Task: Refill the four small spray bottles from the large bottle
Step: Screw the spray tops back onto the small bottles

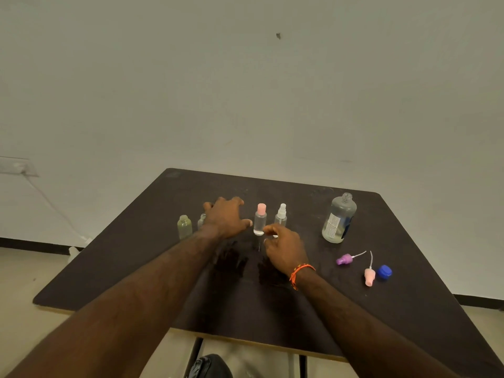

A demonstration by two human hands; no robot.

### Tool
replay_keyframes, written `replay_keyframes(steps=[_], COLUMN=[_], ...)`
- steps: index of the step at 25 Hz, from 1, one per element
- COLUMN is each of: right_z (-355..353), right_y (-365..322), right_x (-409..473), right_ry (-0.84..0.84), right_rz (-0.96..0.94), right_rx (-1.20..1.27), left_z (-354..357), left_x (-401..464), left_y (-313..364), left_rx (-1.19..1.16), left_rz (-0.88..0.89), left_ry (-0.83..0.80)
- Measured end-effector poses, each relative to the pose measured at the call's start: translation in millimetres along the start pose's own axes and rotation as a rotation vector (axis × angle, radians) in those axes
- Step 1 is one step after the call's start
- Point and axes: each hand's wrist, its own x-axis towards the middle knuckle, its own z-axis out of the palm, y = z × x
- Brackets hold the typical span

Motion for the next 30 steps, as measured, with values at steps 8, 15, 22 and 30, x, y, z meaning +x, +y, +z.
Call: replay_keyframes(steps=[8,15,22,30], right_z=[24.5,41.0,35.5,-23.9], right_y=[-28.5,-31.3,-22.3,16.9], right_x=[-16.9,-7.7,-12.9,-51.7], right_ry=[-0.071,-0.105,-0.086,0.0], right_rz=[-0.158,-0.198,-0.181,-0.091], right_rx=[-0.043,-0.07,-0.084,-0.2], left_z=[-43.4,-37.7,-33.2,-9.6], left_x=[-23.9,-18.2,-28.9,-66.8], left_y=[-59.1,-74.2,-57.1,29.3], left_rx=[0.187,0.278,0.184,0.087], left_rz=[-0.131,-0.121,0.011,0.186], left_ry=[-0.054,-0.092,-0.028,-0.045])
